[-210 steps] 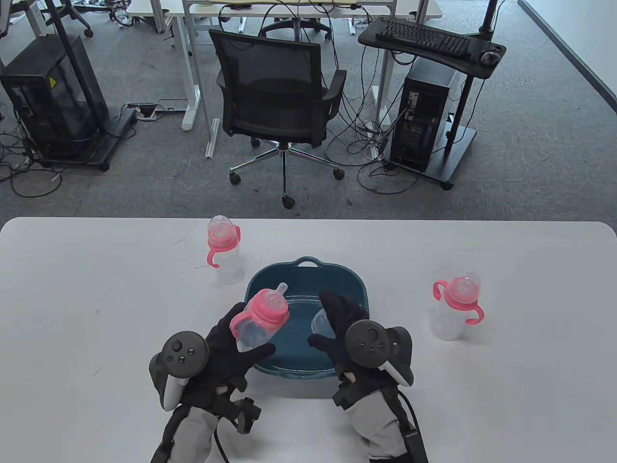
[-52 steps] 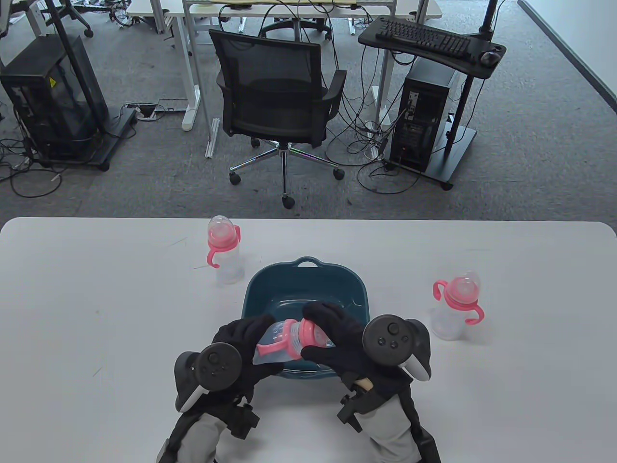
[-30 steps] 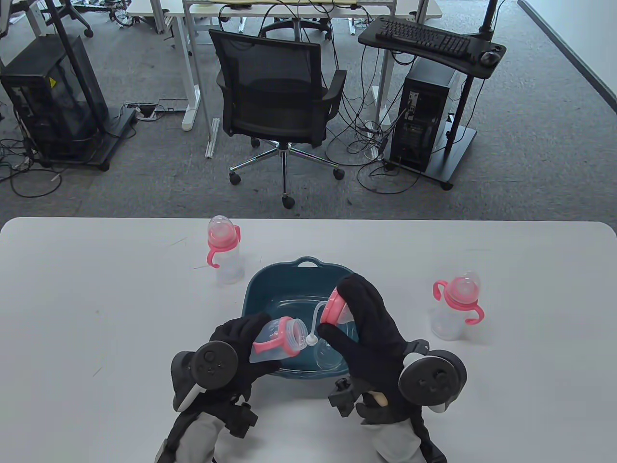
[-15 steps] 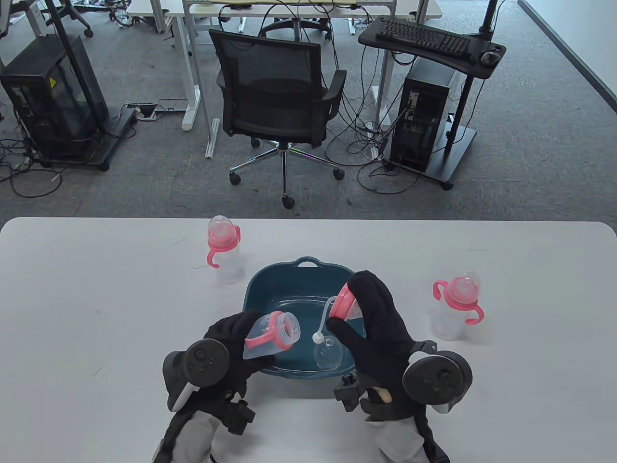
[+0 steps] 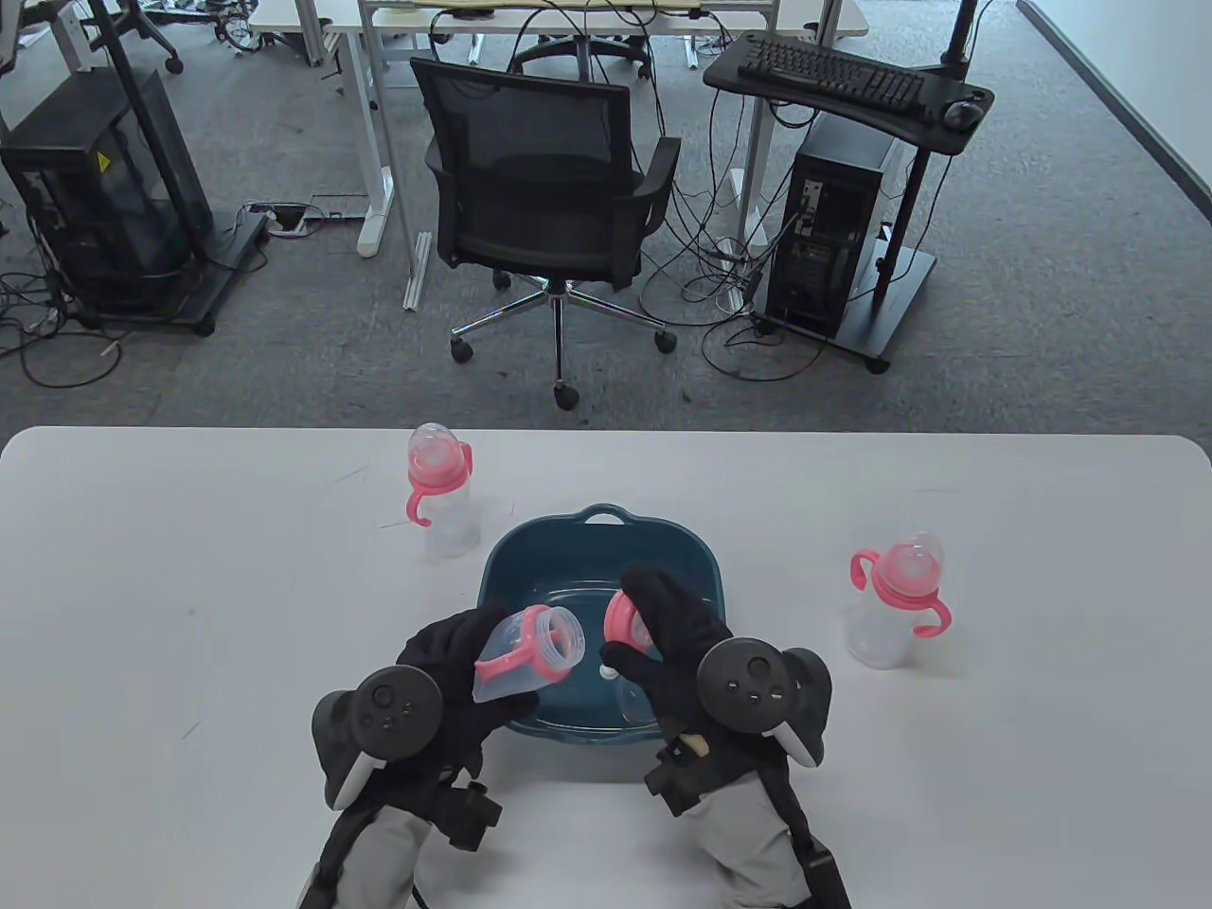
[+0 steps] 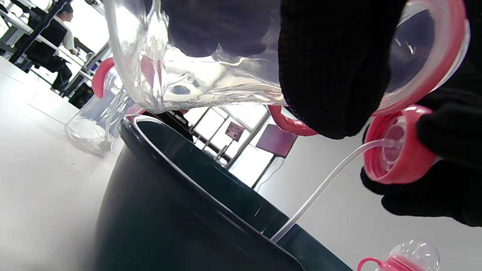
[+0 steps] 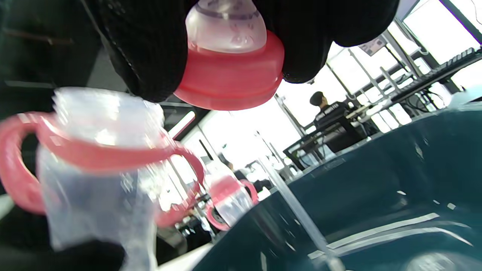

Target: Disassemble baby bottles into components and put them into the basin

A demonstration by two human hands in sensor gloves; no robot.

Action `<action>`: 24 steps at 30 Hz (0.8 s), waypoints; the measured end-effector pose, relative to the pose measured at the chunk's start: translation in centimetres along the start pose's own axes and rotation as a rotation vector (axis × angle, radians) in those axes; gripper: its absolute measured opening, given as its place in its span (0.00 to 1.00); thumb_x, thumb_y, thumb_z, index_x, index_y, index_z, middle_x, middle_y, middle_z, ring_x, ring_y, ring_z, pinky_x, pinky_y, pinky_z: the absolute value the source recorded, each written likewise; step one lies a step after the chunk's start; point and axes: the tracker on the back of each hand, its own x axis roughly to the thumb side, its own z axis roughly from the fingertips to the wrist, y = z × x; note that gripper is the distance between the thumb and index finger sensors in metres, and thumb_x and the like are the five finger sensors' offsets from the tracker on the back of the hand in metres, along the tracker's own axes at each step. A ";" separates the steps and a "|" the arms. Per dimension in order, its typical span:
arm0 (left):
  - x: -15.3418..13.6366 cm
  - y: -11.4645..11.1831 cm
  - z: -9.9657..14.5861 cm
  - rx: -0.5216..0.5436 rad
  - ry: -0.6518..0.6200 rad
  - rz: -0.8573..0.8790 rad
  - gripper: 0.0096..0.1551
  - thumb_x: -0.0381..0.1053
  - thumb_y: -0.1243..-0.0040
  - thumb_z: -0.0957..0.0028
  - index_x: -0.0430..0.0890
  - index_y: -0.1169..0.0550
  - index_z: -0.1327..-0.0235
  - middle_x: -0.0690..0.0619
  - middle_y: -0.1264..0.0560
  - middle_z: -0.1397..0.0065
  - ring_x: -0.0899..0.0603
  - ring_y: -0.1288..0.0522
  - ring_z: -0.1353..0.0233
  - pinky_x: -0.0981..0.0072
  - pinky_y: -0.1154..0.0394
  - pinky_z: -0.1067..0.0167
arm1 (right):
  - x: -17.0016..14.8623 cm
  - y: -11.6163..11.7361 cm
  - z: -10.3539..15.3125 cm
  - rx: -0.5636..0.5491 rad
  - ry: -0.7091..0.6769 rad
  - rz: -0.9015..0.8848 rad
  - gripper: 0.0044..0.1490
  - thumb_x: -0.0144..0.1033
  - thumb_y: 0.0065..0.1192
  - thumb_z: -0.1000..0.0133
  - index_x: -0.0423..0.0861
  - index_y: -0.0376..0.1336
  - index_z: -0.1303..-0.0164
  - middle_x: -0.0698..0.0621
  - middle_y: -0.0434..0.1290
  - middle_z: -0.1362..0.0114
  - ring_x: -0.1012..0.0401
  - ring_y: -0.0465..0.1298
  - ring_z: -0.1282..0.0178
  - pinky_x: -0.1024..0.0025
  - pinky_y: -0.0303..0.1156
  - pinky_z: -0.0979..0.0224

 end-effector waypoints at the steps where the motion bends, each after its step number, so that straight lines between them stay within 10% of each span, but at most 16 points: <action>1: 0.0 0.0 0.0 0.000 0.000 0.000 0.56 0.59 0.21 0.63 0.67 0.44 0.25 0.61 0.41 0.22 0.44 0.39 0.18 0.35 0.49 0.22 | -0.2 0.6 -0.1 0.030 0.010 0.030 0.47 0.41 0.73 0.44 0.47 0.53 0.18 0.39 0.59 0.17 0.37 0.69 0.30 0.35 0.62 0.29; 24: 0.2 -0.2 0.1 -0.008 -0.011 -0.014 0.56 0.59 0.22 0.63 0.67 0.44 0.25 0.61 0.41 0.22 0.43 0.39 0.18 0.35 0.49 0.22 | -1.2 5.8 -0.3 0.255 0.036 0.349 0.46 0.39 0.74 0.46 0.47 0.55 0.18 0.37 0.60 0.18 0.36 0.69 0.29 0.34 0.61 0.29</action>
